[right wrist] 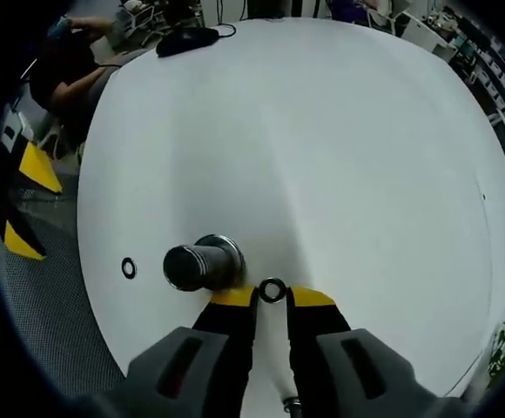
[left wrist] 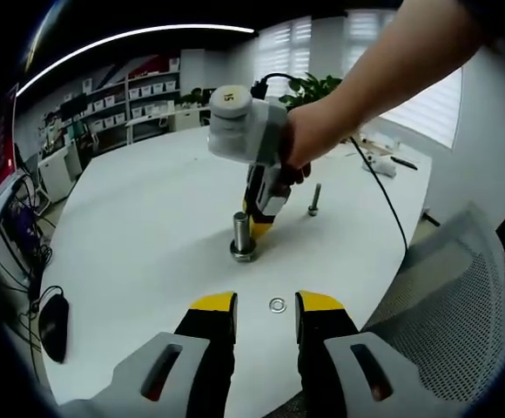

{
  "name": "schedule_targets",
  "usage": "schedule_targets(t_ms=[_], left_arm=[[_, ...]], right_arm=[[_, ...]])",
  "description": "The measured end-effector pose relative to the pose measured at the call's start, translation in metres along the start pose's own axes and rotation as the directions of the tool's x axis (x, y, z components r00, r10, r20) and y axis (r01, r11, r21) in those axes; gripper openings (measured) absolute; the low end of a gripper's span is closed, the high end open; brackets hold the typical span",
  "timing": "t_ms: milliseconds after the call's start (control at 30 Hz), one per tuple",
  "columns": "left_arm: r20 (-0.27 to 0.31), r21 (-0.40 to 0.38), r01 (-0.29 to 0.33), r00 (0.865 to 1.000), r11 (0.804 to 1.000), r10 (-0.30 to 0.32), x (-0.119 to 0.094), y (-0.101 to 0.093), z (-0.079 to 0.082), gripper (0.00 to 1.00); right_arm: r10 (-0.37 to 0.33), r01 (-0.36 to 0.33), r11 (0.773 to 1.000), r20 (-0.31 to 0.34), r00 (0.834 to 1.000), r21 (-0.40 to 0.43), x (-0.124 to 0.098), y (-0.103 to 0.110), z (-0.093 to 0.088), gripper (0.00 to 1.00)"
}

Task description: Place the washer onto the threaded stud by aligning its center hole with the stud, sliding it down to the base, and recovering from edge contact or off-axis alignment until the washer reaches the visible bottom stop.

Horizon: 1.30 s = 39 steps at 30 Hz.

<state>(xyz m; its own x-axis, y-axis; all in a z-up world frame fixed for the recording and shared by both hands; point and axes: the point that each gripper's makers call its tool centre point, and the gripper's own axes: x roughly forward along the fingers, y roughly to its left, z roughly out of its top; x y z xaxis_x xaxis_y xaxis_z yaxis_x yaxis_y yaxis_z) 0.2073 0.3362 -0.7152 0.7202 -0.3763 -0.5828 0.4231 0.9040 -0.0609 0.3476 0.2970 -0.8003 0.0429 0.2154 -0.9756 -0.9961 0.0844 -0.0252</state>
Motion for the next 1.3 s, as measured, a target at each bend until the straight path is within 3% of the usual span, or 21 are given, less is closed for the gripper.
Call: schedule_targets(t_ms=[300,367,700,1300], left_arm=[[-0.001,-0.001,-0.004,1.000,1.000,0.004,0.000,0.001,0.000,0.24],[-0.003,-0.002,-0.005,1.000,1.000,0.005,0.000,0.001,0.000,0.24],[0.006,-0.004,-0.008,1.000,1.000,0.008,-0.001,0.002,0.001,0.24],[0.002,0.000,0.000,1.000,1.000,0.000,-0.001,0.000,0.001,0.24]], right_arm=[[-0.020,0.010,0.995,-0.095,0.995,-0.101,0.001,0.001,0.003,0.15],[-0.021,0.013,0.996,-0.095,0.995,-0.092,0.000,0.000,0.003,0.15],[-0.034,0.033,0.999,0.014,0.999,0.016,-0.001,-0.004,-0.001,0.14],[-0.057,0.050,0.994,0.065,0.996,0.099,-0.011,0.000,-0.008,0.13]])
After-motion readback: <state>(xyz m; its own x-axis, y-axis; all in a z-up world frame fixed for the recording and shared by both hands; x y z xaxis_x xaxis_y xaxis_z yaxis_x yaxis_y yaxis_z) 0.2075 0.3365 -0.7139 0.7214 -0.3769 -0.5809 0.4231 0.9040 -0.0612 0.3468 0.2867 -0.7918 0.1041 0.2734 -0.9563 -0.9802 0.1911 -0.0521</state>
